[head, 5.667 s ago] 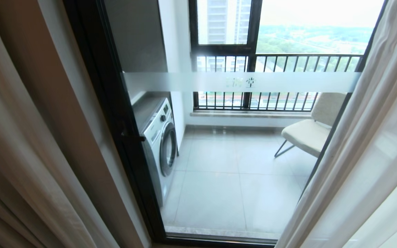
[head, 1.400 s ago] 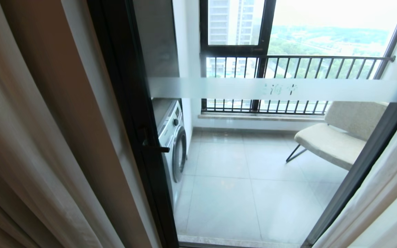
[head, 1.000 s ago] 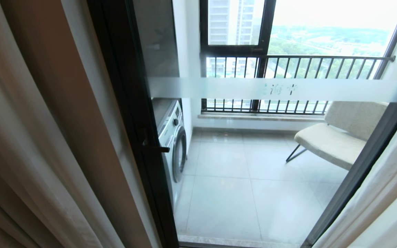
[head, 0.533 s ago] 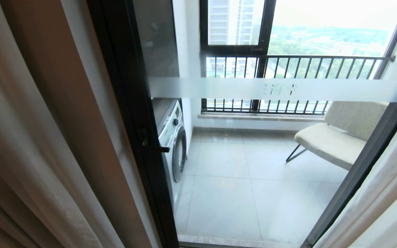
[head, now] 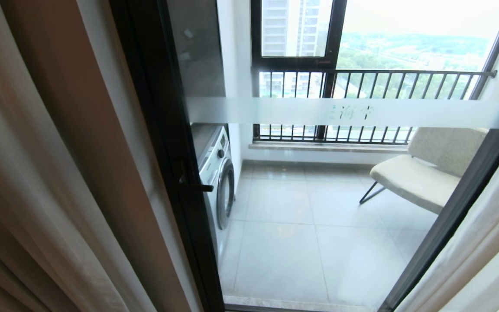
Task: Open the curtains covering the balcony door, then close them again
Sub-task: Close the inner curtains on both sides
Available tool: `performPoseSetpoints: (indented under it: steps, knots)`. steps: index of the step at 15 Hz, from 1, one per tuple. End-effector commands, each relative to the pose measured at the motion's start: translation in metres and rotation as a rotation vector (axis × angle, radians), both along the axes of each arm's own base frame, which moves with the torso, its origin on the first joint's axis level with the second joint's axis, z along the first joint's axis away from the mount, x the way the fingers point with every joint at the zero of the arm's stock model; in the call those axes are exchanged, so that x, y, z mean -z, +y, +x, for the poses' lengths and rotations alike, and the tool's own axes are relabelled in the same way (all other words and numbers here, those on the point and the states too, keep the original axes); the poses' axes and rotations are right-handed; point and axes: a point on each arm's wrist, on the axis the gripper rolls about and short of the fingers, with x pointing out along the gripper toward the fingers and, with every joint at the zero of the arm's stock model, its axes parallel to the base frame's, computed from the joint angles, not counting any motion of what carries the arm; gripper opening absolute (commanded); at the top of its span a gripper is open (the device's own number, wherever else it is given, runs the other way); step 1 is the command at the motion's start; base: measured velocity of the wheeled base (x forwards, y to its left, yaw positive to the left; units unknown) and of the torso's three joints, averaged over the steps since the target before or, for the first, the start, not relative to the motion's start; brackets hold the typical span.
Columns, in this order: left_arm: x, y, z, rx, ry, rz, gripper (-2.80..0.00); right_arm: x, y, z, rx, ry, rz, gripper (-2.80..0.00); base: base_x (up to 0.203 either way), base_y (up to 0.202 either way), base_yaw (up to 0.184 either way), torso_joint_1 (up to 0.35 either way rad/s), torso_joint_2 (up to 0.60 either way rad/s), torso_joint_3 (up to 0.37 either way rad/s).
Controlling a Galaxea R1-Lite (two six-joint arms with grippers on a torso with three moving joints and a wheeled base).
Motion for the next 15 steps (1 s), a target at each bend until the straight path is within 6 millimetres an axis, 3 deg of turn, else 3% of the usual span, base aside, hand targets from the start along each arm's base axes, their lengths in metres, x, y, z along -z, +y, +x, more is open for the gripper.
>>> performPoseSetpoints:
  steps: [1, 8, 15]
  knots:
    - [0.004, 0.007, 0.02, -0.021, 0.034, -0.008, 0.0, 0.0, 0.0, 0.0, 0.0, 0.002, -0.001, -2.8, 0.0, 0.0, 0.0, 0.0, 0.0, 0.0]
    - [-0.001, 0.052, 0.096, 0.068, -0.032, -0.003, 0.0, 0.0, 0.0, 0.0, 0.0, 0.002, -0.001, -2.8, 0.0, 0.0, 0.0, 0.0, 0.0, 0.0]
    - [-0.001, 0.08, 0.167, 0.109, -0.13, 0.087, 0.0, 0.0, 0.0, 0.0, 0.0, 0.002, -0.001, -2.8, 0.0, 0.0, 0.0, 0.0, 0.0, 0.0]
